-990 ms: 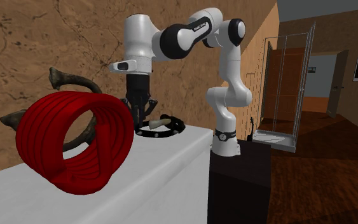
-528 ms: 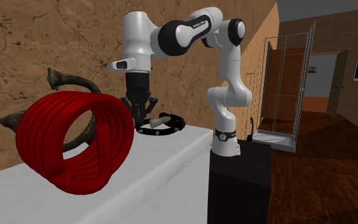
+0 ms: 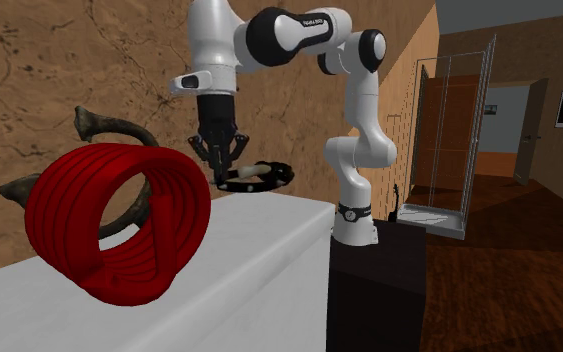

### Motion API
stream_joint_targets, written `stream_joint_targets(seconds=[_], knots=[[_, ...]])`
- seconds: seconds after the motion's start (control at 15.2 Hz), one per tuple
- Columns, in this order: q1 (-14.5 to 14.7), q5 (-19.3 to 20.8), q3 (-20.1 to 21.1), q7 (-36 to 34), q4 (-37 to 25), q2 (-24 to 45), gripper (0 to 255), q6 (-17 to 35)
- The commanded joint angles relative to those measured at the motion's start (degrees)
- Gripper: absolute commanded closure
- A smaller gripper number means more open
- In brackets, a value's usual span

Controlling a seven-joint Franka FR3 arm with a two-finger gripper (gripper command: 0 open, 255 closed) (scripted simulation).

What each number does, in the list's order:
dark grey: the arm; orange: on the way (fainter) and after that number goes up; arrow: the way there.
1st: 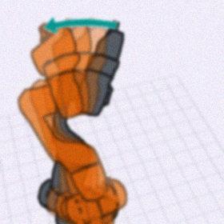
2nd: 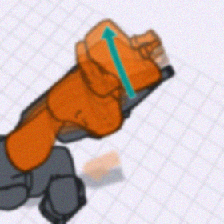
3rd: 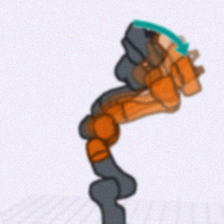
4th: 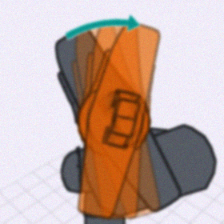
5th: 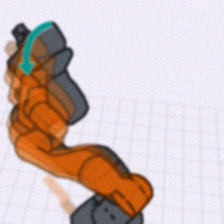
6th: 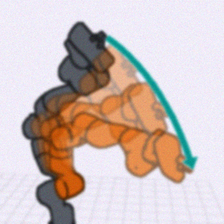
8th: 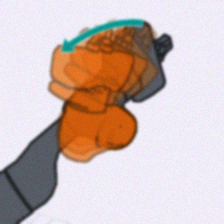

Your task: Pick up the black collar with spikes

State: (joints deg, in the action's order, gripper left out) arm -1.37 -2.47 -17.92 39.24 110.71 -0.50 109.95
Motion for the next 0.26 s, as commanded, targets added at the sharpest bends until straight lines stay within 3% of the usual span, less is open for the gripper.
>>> stream_joint_targets(seconds=[0.0,0.2], knots=[[-0.5,1.4,-0.5,-0.4,-1.6,-0.9,255,0.5],[-0.6,1.5,-0.3,-0.5,-2.4,-1.0,255,-0.4]])
